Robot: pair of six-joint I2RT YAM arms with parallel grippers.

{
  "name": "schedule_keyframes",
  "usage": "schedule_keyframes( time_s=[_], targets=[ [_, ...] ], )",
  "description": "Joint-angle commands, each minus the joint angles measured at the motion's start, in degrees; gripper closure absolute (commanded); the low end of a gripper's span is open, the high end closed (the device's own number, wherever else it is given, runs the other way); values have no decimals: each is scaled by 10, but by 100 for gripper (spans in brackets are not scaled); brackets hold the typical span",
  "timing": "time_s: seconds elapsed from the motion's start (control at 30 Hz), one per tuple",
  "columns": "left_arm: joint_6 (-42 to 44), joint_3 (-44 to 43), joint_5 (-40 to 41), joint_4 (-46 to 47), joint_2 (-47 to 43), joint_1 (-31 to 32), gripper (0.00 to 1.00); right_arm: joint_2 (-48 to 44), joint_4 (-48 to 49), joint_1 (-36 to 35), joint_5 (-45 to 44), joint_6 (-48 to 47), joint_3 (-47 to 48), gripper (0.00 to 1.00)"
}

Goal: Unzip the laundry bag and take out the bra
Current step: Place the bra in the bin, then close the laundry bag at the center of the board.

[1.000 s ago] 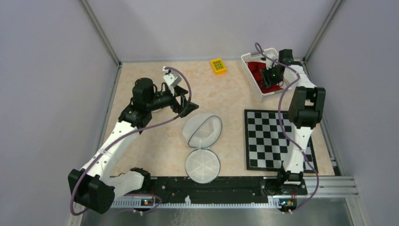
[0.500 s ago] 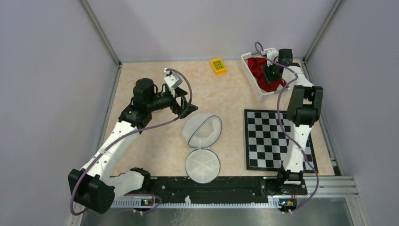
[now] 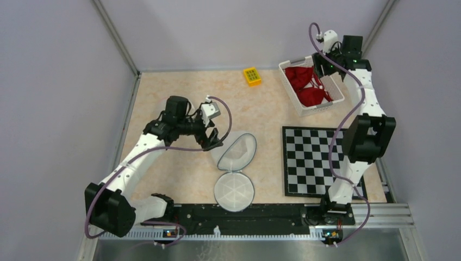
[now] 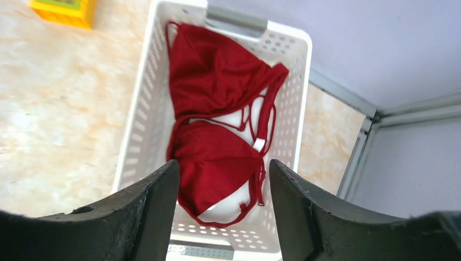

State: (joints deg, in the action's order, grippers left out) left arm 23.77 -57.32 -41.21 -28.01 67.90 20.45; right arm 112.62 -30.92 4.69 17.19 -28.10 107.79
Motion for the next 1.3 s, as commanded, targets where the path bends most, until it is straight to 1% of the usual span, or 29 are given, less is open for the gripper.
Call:
schedule_keyframes(
  time_s=[0.0,0.13,0.17,0.3,0.37,0.43,0.53,0.6,0.67,0.7,0.83,0.93,1.03,1.1,1.27],
  targets=[
    [89,-25,7,-74,17,6,1,-66,-52,-17,77,16,14,38],
    [121,-14,28,-79,29,24,2,-115,-86,-42,145,38,-25,37],
    [124,-10,35,-78,32,29,2,-128,-90,-61,158,44,-42,36],
    [112,-5,54,-69,60,56,9,-186,-85,-114,210,73,-128,36],
    [91,2,62,-54,75,71,12,-204,-72,-135,234,95,-178,36],
    [63,12,76,-23,90,85,14,-216,-48,-148,257,139,-222,36],
    [11,22,95,24,111,86,18,-224,-9,-153,294,188,-276,36],
    [-24,14,115,32,134,86,22,-224,0,-154,310,203,-305,36],
    [-60,7,130,37,158,81,30,-226,7,-161,316,210,-331,36],
    [-77,7,129,42,170,73,36,-228,12,-164,322,214,-341,36],
    [-121,8,91,62,220,46,62,-240,52,-190,343,249,-390,37],
    [-143,1,61,63,258,31,77,-245,73,-223,350,269,-414,40],
    [-154,-5,33,64,292,12,87,-248,102,-256,345,285,-439,42],
    [-161,-8,17,66,308,-1,92,-246,126,-275,346,309,-450,47],
    [-201,-6,-43,83,323,-23,96,-240,235,-330,347,394,-491,54]
  ],
)
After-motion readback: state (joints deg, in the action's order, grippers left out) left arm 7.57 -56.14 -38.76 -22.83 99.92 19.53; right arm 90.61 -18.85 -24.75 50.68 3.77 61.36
